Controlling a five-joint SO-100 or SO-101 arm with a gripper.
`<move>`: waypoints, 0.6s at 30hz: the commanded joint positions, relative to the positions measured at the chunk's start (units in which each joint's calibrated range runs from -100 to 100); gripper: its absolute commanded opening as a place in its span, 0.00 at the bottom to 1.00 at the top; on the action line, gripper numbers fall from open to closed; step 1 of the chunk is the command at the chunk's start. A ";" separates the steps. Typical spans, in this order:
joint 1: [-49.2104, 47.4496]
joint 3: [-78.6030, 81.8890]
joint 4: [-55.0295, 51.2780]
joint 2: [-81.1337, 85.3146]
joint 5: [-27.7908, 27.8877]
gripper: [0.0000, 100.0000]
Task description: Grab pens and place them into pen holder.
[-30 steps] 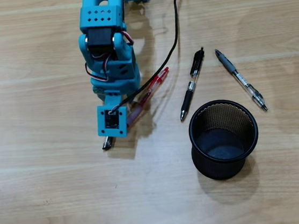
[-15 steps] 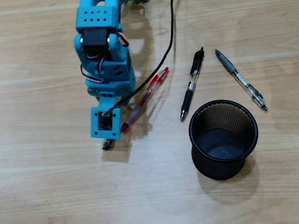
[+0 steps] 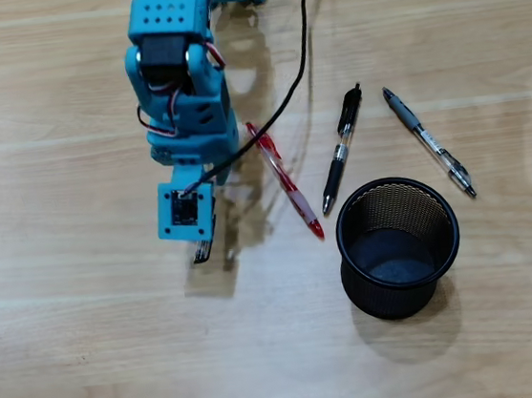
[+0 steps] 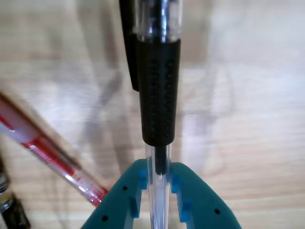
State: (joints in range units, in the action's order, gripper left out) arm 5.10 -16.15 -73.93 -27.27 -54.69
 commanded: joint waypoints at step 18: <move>-10.81 -1.23 18.94 31.73 1.45 0.02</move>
State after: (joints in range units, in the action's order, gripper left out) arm -2.24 -16.15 -63.75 0.08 -53.50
